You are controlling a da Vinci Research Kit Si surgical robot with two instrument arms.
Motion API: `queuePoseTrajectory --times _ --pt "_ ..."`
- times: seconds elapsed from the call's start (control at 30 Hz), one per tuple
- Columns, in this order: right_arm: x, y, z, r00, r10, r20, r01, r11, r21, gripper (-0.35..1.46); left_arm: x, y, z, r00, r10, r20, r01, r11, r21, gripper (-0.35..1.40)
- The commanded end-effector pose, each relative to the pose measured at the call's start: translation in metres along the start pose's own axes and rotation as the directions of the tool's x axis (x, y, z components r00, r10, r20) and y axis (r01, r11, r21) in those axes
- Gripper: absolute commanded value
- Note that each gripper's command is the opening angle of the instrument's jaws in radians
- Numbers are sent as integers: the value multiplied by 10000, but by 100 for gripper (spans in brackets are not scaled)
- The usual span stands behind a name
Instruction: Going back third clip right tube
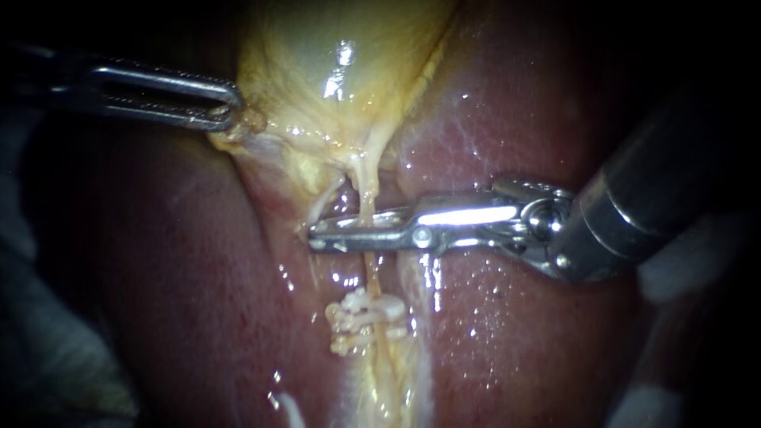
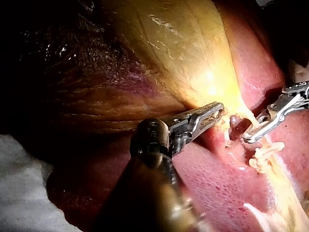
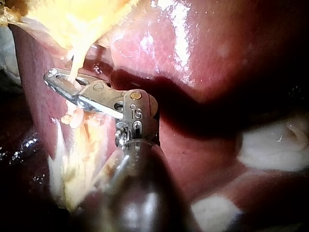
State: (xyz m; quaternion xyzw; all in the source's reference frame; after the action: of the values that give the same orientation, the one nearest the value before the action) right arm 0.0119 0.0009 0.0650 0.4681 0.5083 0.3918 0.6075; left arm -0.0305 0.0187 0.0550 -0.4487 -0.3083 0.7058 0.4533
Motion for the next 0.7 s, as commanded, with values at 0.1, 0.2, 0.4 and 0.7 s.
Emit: queuePoseTrajectory --times 0.1,0.2,0.4,0.7 --pt "1 1 2 10000 -65 -6 65 10000 -7 -16 0 0 0 10000 -1 -18 1 10000 26 -35" --pt "1 6 8 9959 -910 -5 910 9958 -23 23 0 0 0 10000 1 -19 -1 10000 27 -35" --pt "-6 23 11 9874 -1580 91 1582 9868 -351 41 -1 0 1 10000 3 -21 -3 10000 31 -35" --pt "-5 37 -3 9546 -2894 706 2966 9453 -1355 45 -1 0 0 10000 4 -18 -4 10000 26 -35"
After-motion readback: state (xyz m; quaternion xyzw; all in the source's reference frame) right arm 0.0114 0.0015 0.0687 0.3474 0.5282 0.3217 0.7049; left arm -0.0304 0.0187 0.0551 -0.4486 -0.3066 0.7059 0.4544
